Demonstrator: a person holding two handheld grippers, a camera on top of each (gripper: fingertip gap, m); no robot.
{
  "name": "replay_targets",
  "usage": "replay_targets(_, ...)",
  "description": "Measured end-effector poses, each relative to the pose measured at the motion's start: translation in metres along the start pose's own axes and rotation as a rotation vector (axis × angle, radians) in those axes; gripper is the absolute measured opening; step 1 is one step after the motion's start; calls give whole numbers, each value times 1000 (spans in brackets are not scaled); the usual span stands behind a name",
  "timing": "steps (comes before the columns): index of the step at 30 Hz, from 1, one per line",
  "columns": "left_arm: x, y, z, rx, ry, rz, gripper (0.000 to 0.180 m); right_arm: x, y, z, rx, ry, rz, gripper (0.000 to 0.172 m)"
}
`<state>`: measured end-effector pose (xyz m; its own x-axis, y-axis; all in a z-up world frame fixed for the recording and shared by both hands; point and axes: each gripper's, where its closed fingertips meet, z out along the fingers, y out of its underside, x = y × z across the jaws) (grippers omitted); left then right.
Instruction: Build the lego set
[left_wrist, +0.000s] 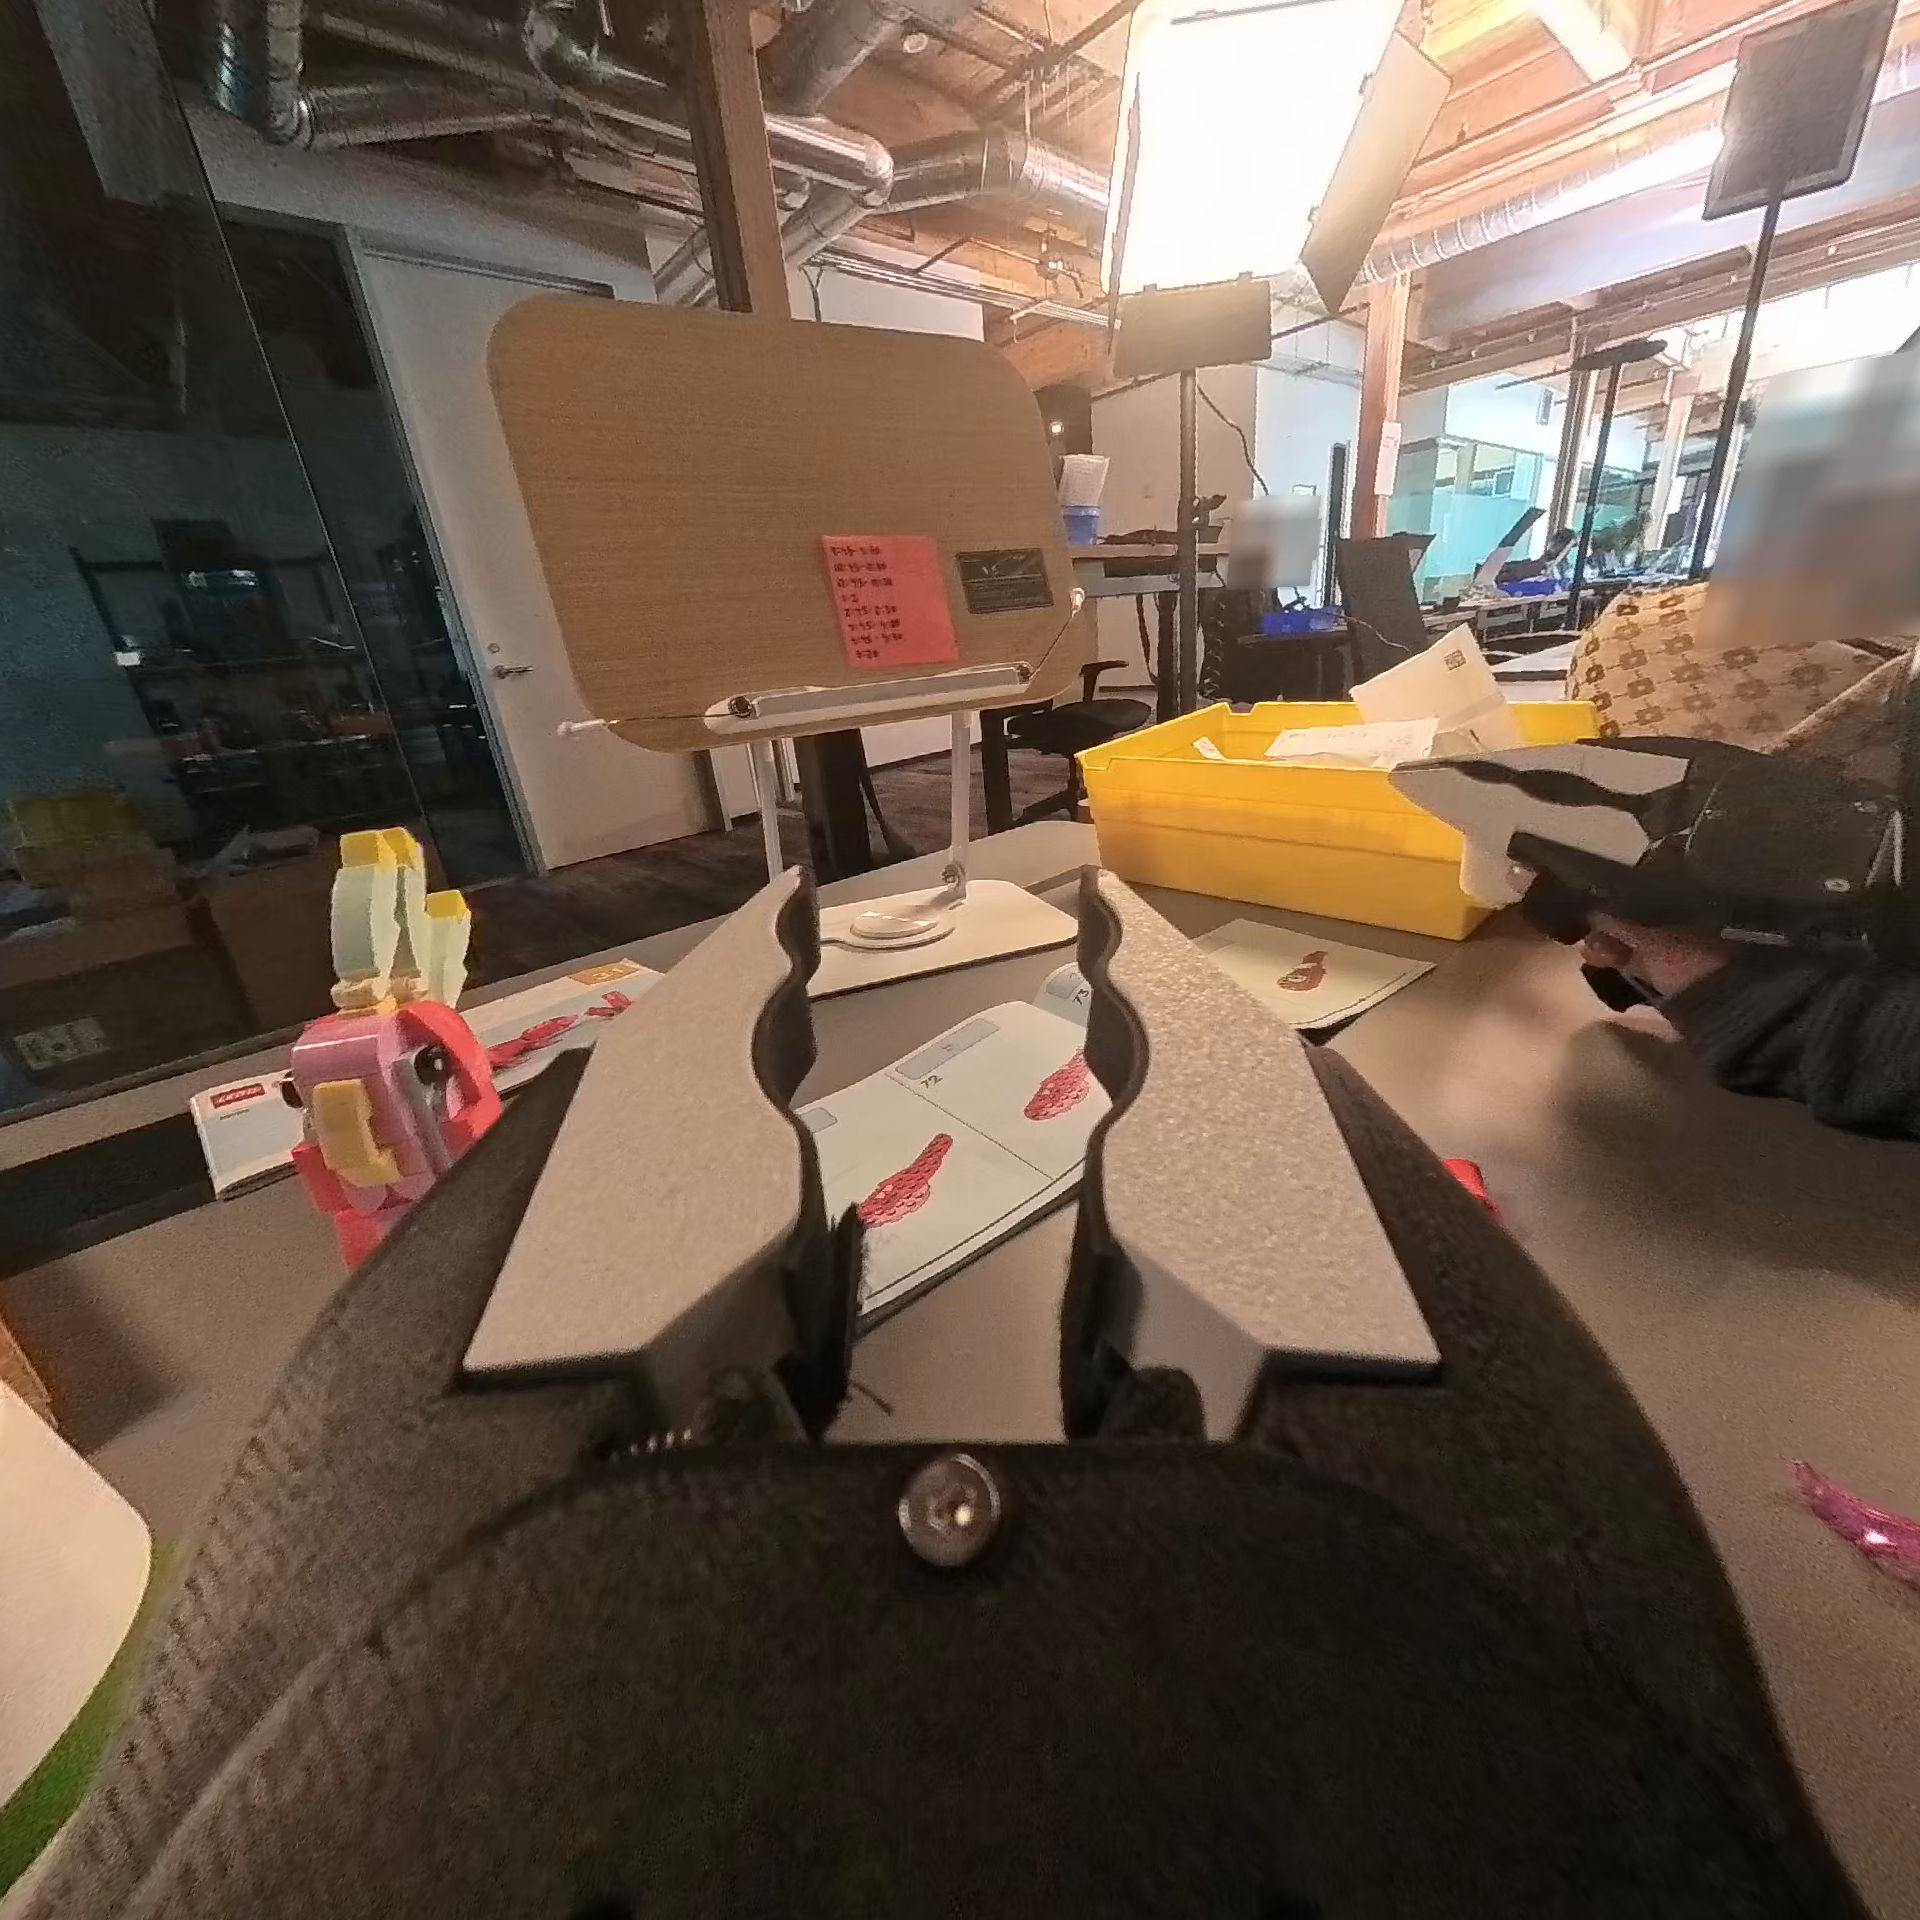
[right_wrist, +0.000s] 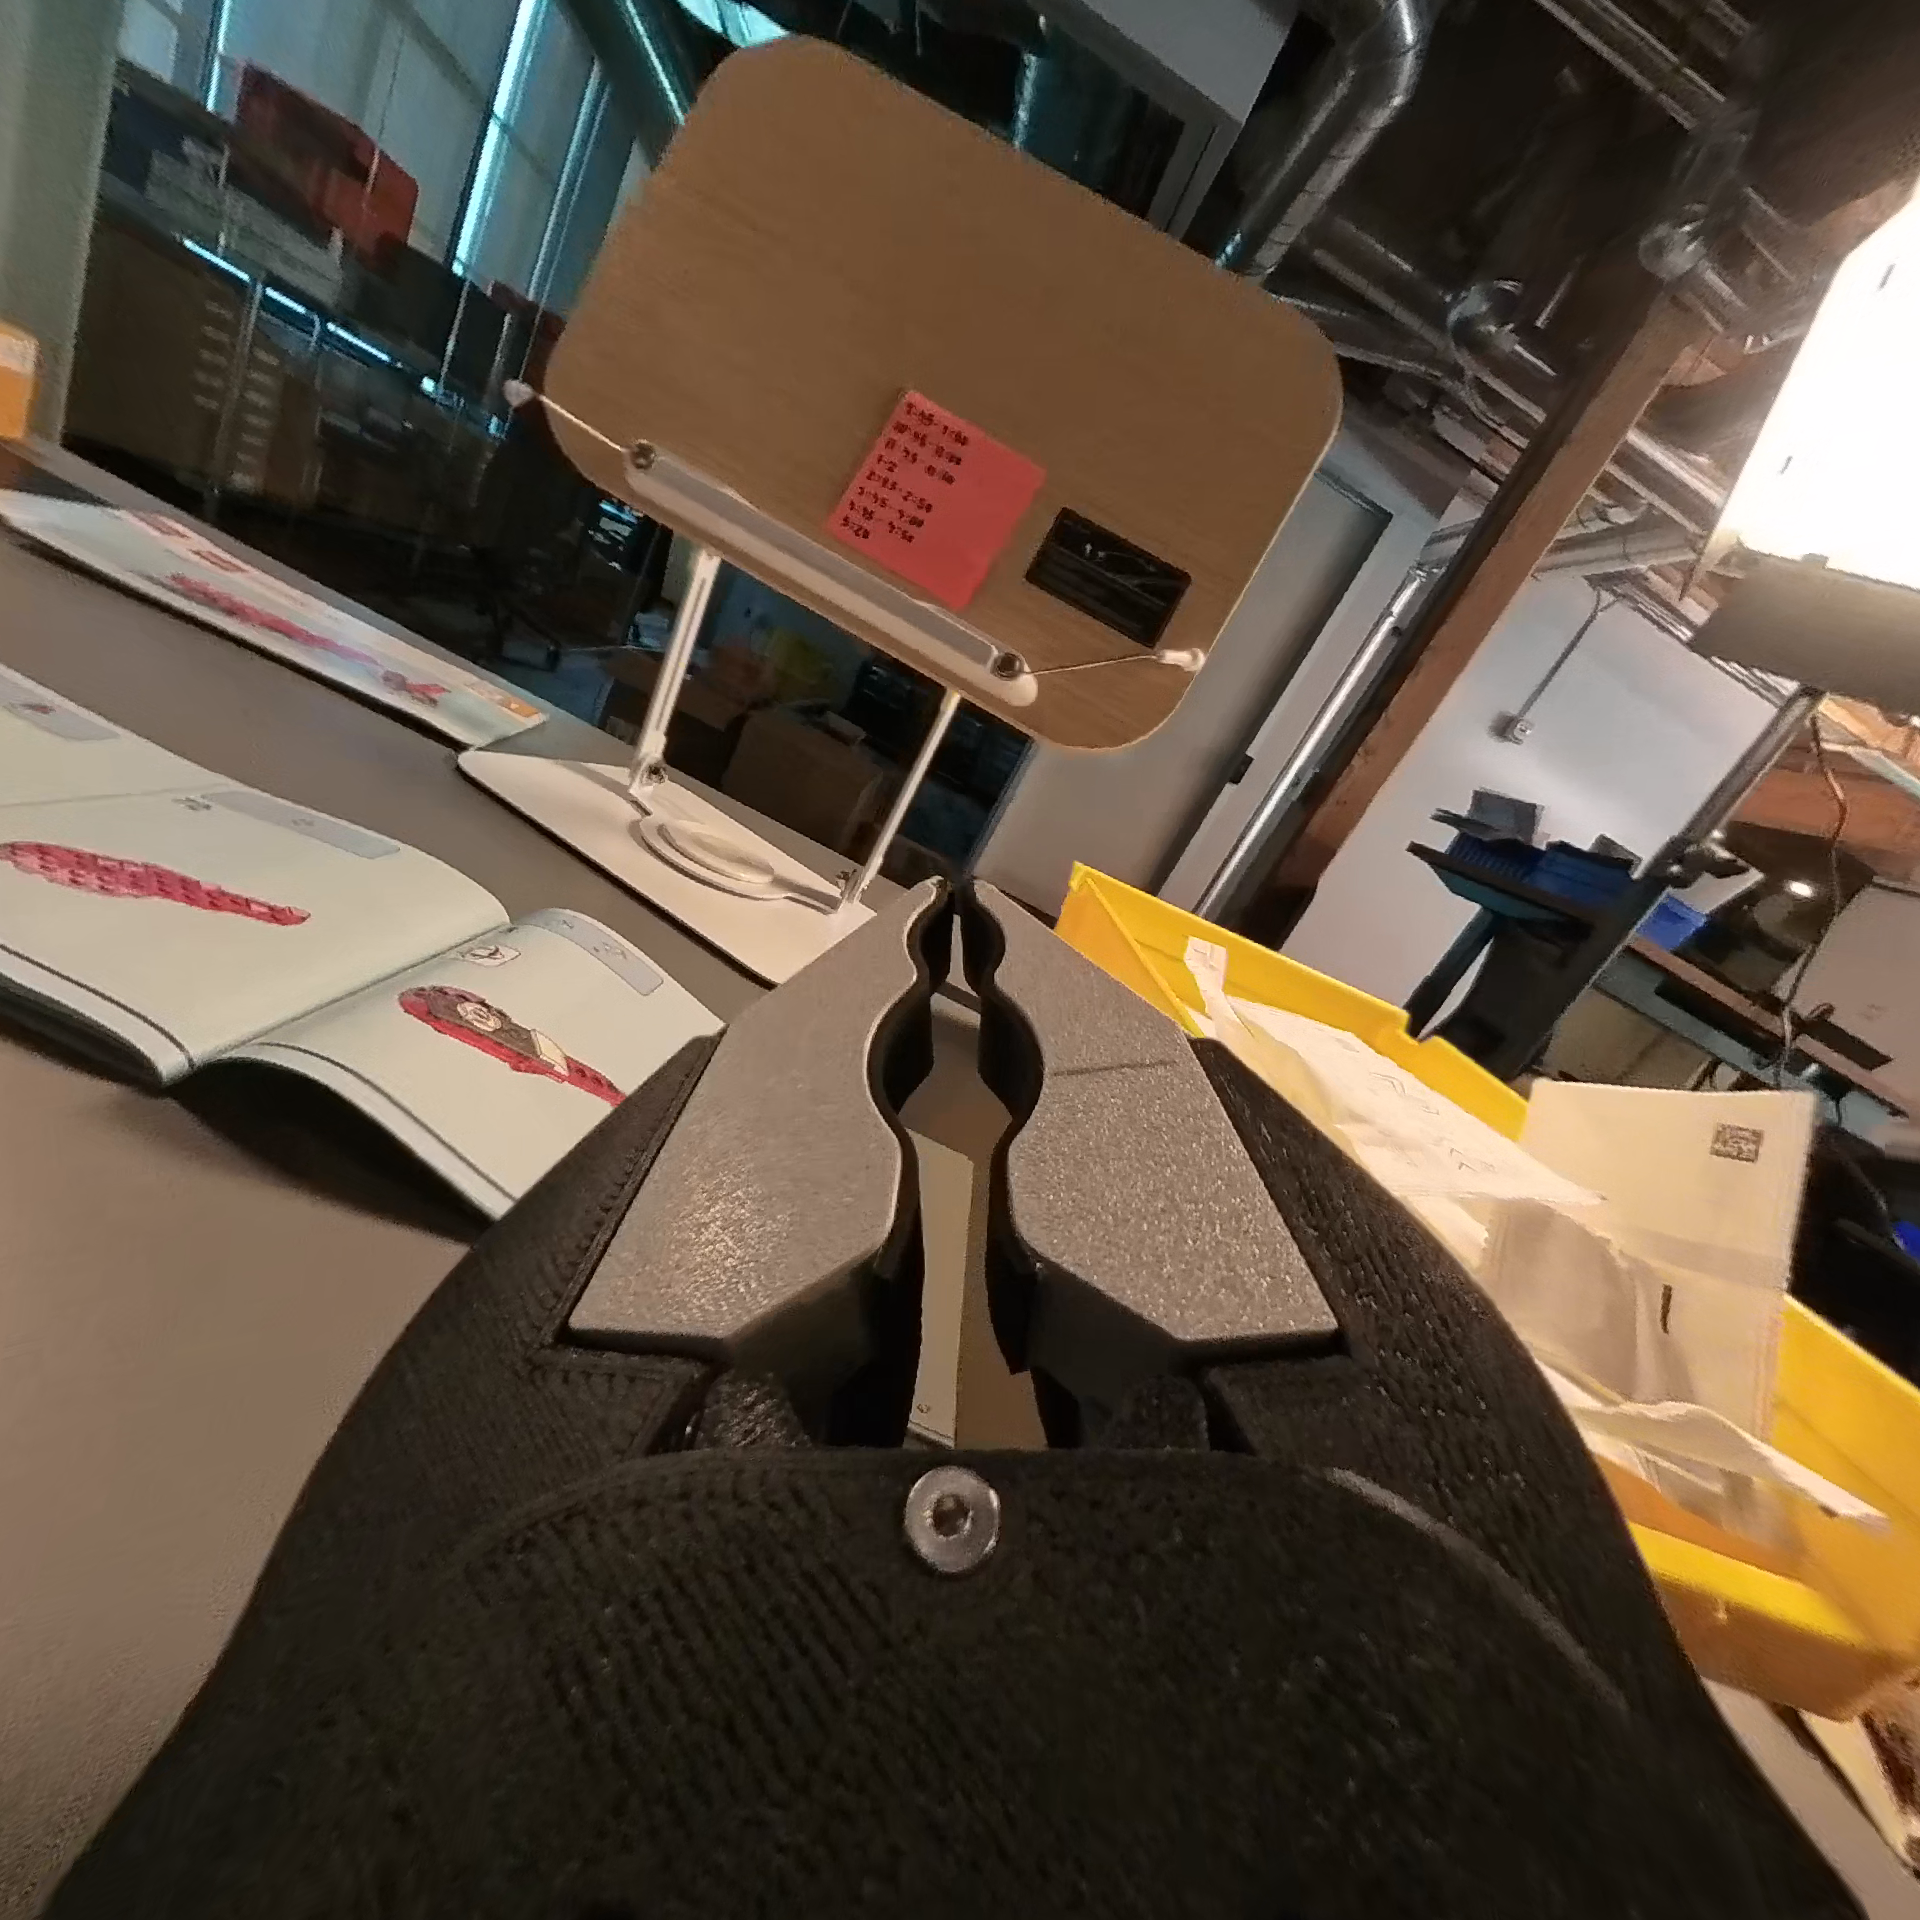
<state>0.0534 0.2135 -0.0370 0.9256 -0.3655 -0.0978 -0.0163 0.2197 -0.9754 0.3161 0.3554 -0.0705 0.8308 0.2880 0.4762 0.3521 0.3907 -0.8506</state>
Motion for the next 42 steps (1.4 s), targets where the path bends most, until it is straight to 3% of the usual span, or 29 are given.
replay_targets(8,12,1,1,-38,16,39,48,-6,-7,-8,-9,29,-134,0)
replay_targets(11,36,-18,-10,-37,72,-29,49,-1,-7,-17,-31,65,-109,0)
replay_targets(14,69,-63,-54,-12,196,-209,50,6,-8,-26,-37,100,-68,0)
replay_targets(16,71,-90,-99,-7,219,-320,50,10,-9,-31,-38,121,-47,0)
replay_targets(19,27,-107,-170,-51,47,-405,50,12,-9,-32,-43,135,-39,0)
replay_targets(23,-54,-57,-253,-406,-312,-380,43,7,-7,-30,-56,121,-74,0)
replay_targets(25,-59,-19,-279,-672,-293,-460,29,4,-6,-28,-63,113,-92,0)
replay_targets(27,-52,17,-294,-915,-233,-567,31,2,-5,-28,-70,105,-104,0)
replay_targets(30,-52,56,-304,-1156,-224,-569,28,0,-4,-27,-81,98,-113,0)
replay_targets(42,-52,95,-293,-1349,-265,-472,27,-5,-2,-25,-84,76,-138,0)
